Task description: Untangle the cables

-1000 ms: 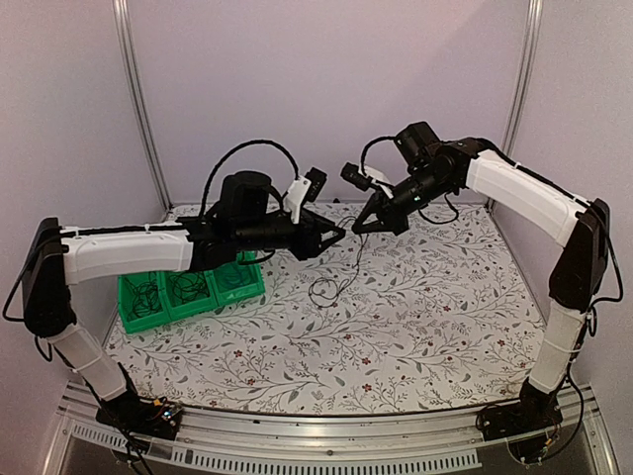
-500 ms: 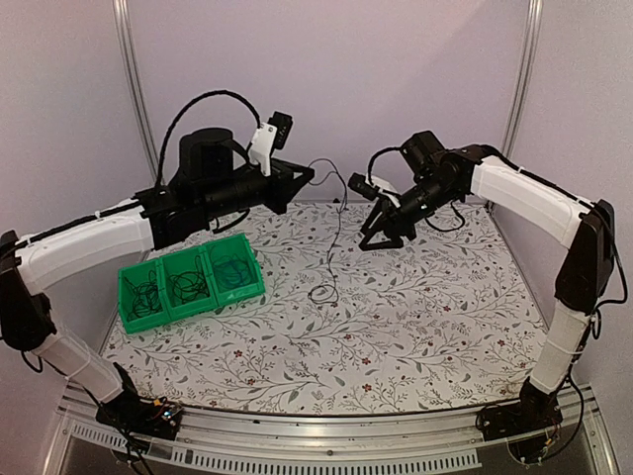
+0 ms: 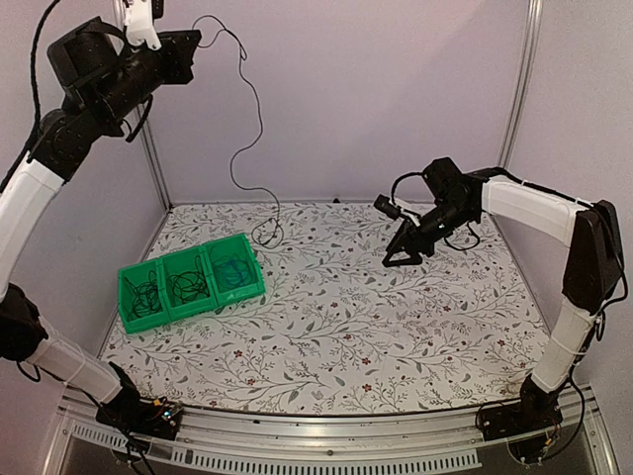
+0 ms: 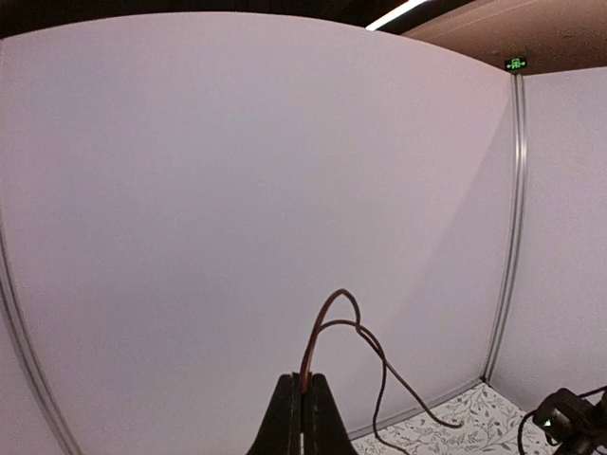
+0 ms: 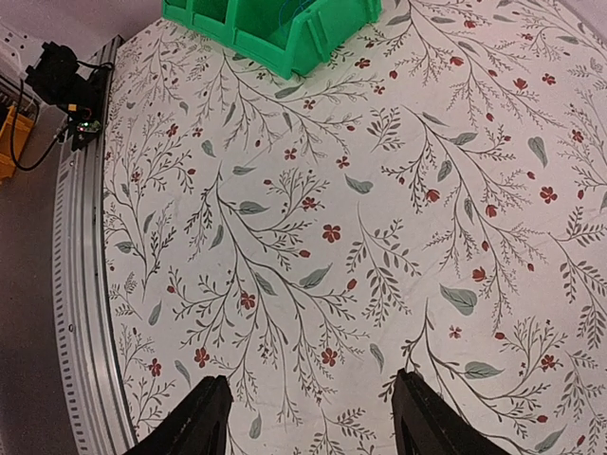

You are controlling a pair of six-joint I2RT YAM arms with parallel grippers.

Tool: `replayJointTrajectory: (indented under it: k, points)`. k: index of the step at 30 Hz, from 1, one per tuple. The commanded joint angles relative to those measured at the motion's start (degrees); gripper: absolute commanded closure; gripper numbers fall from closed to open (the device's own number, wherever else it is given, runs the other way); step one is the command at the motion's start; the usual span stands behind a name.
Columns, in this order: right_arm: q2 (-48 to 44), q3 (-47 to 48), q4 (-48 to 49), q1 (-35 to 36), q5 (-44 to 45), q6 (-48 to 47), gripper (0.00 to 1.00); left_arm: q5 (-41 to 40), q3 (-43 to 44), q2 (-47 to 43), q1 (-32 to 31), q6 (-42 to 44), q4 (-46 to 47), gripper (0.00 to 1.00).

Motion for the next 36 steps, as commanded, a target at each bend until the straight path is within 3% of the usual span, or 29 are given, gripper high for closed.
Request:
replayJointTrajectory:
  k: [1,5,12,24,31,36]
  points:
    - [1.07,-1.19,1.83,0.28,-1.16,1.06,0.37,-7.71,7.51,1.70,2.49,4.07,-7.91,1.00]
    - [1.42,-1.40,1.87,0.26,-0.95,1.19,0.37,-13.20,7.85,0.66,4.62,5.99,-9.79,1.00]
    - [1.48,-2.59,2.12,0.27,-1.35,1.78,0.37,-16.78,-5.00,-7.06,11.45,4.98,-6.72,1.00]
    - [0.98,-3.89,2.12,0.25,-0.31,1.72,0.37,-4.99,-33.51,-16.25,23.90,-8.78,-5.48,1.00]
    - [-0.18,-5.62,2.24,0.27,0.58,1.64,0.37,-2.58,-46.91,-17.27,26.07,-14.27,-6.45,1.00]
    - [-0.74,-6.48,2.30,0.29,0.98,1.38,0.37,-3.57,-51.74,-15.56,26.84,-17.64,-7.90,1.00]
